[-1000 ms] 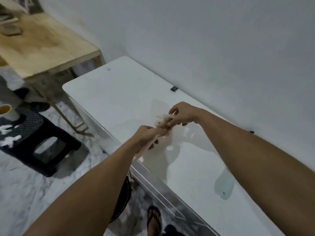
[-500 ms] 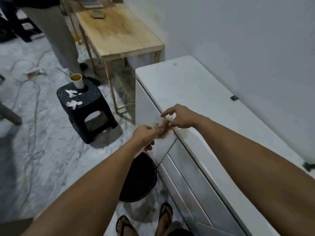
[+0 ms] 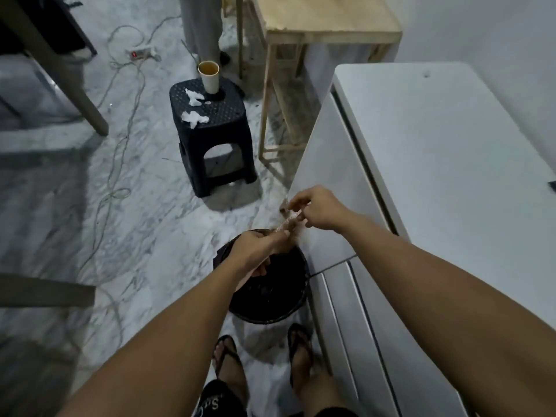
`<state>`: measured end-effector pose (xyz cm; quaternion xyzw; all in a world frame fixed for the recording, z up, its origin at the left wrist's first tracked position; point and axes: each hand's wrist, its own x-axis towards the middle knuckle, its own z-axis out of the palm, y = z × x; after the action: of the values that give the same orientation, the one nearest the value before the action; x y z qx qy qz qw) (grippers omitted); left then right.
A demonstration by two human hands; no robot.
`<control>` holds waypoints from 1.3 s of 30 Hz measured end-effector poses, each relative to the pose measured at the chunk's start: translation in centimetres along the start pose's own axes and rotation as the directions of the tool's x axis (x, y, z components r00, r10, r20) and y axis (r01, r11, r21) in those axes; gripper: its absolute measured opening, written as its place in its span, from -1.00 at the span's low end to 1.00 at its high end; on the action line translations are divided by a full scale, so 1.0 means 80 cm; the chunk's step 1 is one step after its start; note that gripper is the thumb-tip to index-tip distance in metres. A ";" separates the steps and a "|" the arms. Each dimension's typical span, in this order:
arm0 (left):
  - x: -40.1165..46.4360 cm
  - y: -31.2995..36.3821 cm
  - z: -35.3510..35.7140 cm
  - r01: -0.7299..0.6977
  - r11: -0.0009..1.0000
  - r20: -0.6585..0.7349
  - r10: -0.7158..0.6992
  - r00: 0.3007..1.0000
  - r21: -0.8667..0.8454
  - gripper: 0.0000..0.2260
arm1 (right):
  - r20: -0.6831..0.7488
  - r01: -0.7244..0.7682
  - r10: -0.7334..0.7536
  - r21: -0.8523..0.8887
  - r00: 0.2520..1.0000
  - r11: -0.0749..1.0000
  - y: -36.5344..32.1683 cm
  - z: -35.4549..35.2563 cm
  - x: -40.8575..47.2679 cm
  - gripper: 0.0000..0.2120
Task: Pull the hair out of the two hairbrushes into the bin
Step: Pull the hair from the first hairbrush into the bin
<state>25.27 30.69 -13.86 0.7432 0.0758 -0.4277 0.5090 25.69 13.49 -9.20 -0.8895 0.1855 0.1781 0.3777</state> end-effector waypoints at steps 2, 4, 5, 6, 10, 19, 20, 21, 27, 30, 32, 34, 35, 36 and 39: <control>0.024 -0.033 -0.002 0.047 0.997 -0.043 -0.049 0.998 -0.055 -0.48 | 0.050 -0.018 0.015 0.051 0.999 0.999 0.021 0.036 0.027 -0.60; 0.057 -0.072 0.000 0.082 0.992 -0.071 -0.089 0.993 -0.100 -0.56 | 0.107 0.012 -0.018 0.061 0.994 0.998 0.047 0.082 0.055 -0.63; 0.076 -0.094 0.001 0.094 0.988 -0.091 -0.105 0.990 -0.123 -0.57 | 0.131 0.043 -0.048 0.045 0.990 0.998 0.062 0.106 0.068 -0.68; 0.092 -0.112 0.002 0.104 0.985 -0.108 -0.119 0.987 -0.138 -0.55 | 0.154 0.074 -0.075 0.012 0.985 0.997 0.076 0.127 0.078 -0.72; 0.158 -0.194 0.009 0.114 0.979 -0.156 -0.140 0.978 -0.167 -0.35 | 0.178 0.129 -0.115 -0.073 0.977 0.989 0.140 0.213 0.121 -0.87; 0.243 -0.335 0.046 0.058 0.997 -0.253 -0.069 0.965 -0.054 -0.50 | 0.129 0.180 -0.173 -0.045 0.976 0.983 0.256 0.340 0.158 -0.74; 0.249 -0.347 0.051 0.049 0.998 -0.264 -0.057 0.963 -0.038 -0.52 | 0.119 0.195 -0.187 -0.052 0.975 0.979 0.265 0.350 0.159 -0.79; 0.254 -0.356 0.056 0.044 0.999 -0.280 -0.048 0.959 -0.021 -0.54 | 0.101 0.206 -0.200 -0.056 0.975 0.977 0.274 0.358 0.160 -0.83; 0.272 -0.391 0.067 0.078 0.995 -0.289 -0.056 0.956 0.066 -0.53 | -0.070 0.119 -0.114 0.079 0.991 0.990 0.316 0.377 0.159 -0.88; 0.279 -0.382 0.050 0.129 0.990 -0.299 -0.105 0.949 0.063 -0.58 | -0.179 0.023 0.015 0.213 0.984 0.977 0.340 0.370 0.164 -0.85; 0.283 -0.371 0.035 0.134 0.988 -0.311 -0.103 0.945 0.079 -0.59 | -0.173 -0.003 0.044 0.228 0.984 0.974 0.347 0.358 0.175 -0.78; 0.285 -0.360 0.028 0.123 0.986 -0.301 -0.084 0.950 0.110 -0.61 | -0.130 0.016 0.009 0.188 0.991 0.982 0.346 0.346 0.186 -0.75; 0.287 -0.355 0.028 0.116 0.985 -0.288 -0.076 0.955 0.124 -0.61 | -0.111 0.029 -0.010 0.173 0.994 0.985 0.341 0.342 0.190 -0.75; 0.288 -0.349 0.030 0.110 0.984 -0.276 -0.068 0.959 0.142 -0.62 | -0.089 0.046 -0.031 0.172 0.996 0.984 0.336 0.339 0.194 -0.78; 0.291 -0.328 0.037 0.113 0.970 -0.249 -0.057 0.967 0.215 -0.61 | 0.050 0.089 -0.100 0.199 0.994 0.976 0.317 0.338 0.198 -0.82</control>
<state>23.71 33.10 -48.94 0.8390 0.1196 -0.3615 0.3888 22.87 13.96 -49.42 -0.8500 0.1483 0.1671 0.4770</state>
